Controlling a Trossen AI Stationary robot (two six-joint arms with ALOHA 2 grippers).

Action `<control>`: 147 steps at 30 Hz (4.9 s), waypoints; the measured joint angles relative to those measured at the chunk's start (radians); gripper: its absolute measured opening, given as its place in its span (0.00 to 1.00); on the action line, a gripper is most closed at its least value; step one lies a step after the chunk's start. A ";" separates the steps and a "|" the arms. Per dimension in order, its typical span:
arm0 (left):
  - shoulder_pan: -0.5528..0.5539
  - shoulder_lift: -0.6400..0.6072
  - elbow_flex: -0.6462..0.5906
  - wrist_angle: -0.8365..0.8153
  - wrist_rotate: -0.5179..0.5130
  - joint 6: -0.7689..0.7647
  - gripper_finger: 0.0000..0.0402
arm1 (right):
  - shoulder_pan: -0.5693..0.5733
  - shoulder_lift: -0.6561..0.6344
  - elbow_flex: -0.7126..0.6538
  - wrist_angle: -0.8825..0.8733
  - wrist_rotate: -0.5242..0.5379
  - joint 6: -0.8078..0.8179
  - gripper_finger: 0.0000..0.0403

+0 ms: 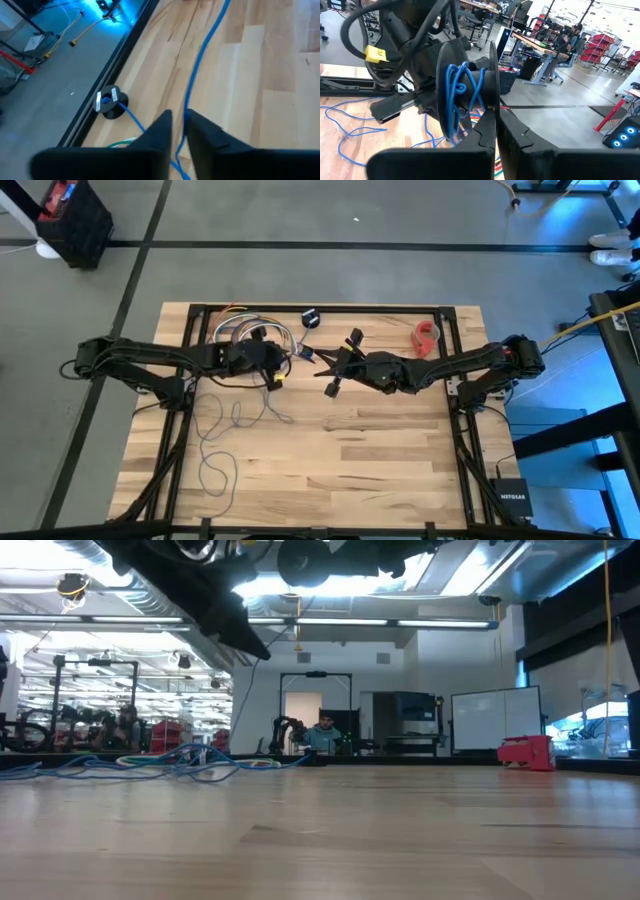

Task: Coil cords
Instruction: Coil the blue wire onto the spool

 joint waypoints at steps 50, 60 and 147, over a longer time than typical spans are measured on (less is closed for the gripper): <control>-0.175 0.108 0.087 0.225 0.077 -0.177 0.01 | -0.064 0.128 -0.001 0.225 -0.081 0.045 0.02; -0.174 0.107 0.090 0.199 0.081 -0.171 0.02 | -0.032 -0.007 -0.002 0.202 -0.106 0.021 0.02; -0.216 0.111 0.092 0.328 0.021 -0.177 0.01 | 0.015 0.111 0.082 0.169 0.090 -0.143 0.02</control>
